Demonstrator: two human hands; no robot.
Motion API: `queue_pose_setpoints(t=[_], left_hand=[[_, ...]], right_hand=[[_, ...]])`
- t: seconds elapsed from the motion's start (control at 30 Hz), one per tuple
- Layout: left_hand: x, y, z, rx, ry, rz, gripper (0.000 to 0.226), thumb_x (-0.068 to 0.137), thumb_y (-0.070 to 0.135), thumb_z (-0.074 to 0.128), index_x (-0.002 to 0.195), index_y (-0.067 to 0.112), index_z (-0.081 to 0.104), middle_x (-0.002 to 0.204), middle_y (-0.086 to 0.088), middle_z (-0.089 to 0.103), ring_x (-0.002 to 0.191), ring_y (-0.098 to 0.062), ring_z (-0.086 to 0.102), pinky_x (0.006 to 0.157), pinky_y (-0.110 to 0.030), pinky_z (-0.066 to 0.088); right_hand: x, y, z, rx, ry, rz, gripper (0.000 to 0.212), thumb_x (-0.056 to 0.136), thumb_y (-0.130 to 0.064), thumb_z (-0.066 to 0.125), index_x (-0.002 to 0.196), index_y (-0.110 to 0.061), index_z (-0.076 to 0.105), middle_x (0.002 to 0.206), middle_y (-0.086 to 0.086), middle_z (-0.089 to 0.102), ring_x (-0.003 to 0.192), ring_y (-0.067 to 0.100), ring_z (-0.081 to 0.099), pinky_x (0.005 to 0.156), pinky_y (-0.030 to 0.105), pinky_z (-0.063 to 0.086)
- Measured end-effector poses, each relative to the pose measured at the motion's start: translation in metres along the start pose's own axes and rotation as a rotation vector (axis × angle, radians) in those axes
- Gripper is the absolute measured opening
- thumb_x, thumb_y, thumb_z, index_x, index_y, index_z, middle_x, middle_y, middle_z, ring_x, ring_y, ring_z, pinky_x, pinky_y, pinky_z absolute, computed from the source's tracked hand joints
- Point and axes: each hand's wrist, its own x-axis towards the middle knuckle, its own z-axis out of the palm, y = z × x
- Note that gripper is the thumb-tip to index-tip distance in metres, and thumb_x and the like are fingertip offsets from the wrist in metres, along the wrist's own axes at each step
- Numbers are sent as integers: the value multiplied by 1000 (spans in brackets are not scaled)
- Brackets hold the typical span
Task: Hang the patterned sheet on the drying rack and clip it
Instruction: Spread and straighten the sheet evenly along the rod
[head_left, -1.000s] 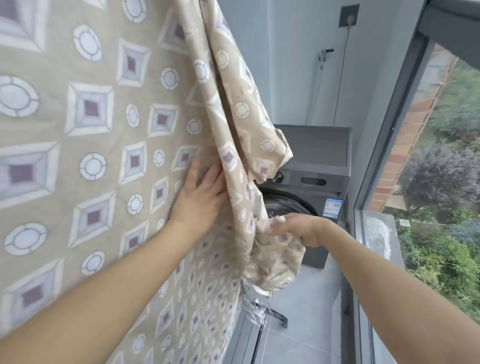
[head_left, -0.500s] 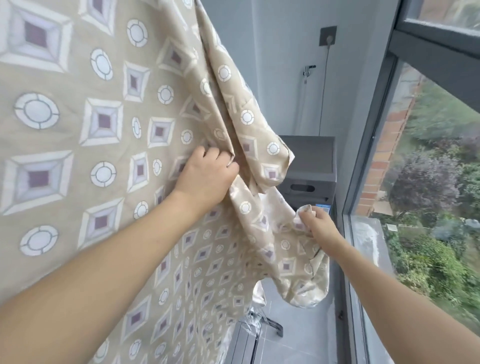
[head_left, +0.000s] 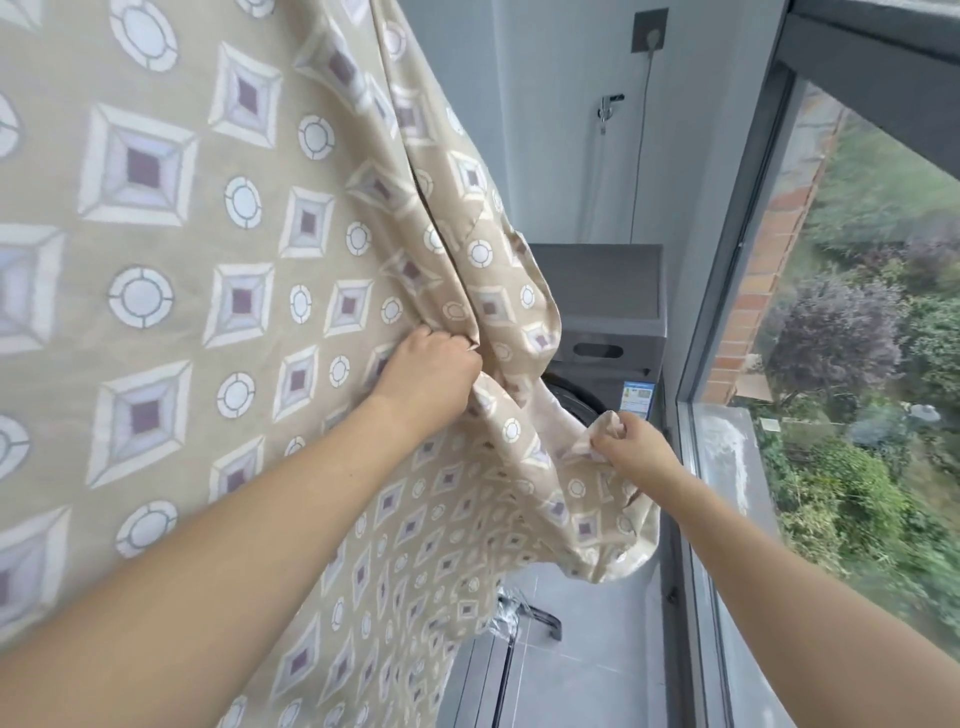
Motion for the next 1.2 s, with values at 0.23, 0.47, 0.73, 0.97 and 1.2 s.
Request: queue_pose_setpoints(t=[0.23,0.47,0.73,0.97,1.2], left_hand=[[-3,5,23,-7,-120,-24,23,88,15,48,106,17,63,105,-4,67,103,-27,63,90,-35,40],[-1,8,53,29,-242,-55,25,88,12,48,103,17,68,104,-2,68,101,-26,63,88,-34,40],[4,16,84,39,-327,-88,24,86,14,53,103,17,70,103,-3,70,99,-25,65,89,-33,42],[18,16,102,27,-323,-118,23,87,16,51,102,20,69,101,-2,70,98,-23,65,87,-32,42],[12,21,97,14,-438,-81,32,91,15,48,121,16,58,112,-4,67,106,-26,63,87,-33,41]], right_hand=[[20,2,10,-128,-4,163,75,86,-20,47,152,-28,13,143,11,22,128,34,31,107,43,34],[29,-26,25,-49,-190,-41,54,92,-19,48,145,-19,38,150,6,22,133,26,35,111,40,34],[44,-33,34,-23,-234,-34,52,94,-19,46,145,-20,38,150,5,28,132,25,37,109,38,35],[55,-52,40,256,-368,-68,53,92,-12,55,142,-20,43,140,-4,48,123,11,45,94,23,34],[79,-110,42,562,-618,-4,61,78,-62,55,128,-27,59,122,-9,65,114,14,56,101,31,32]])
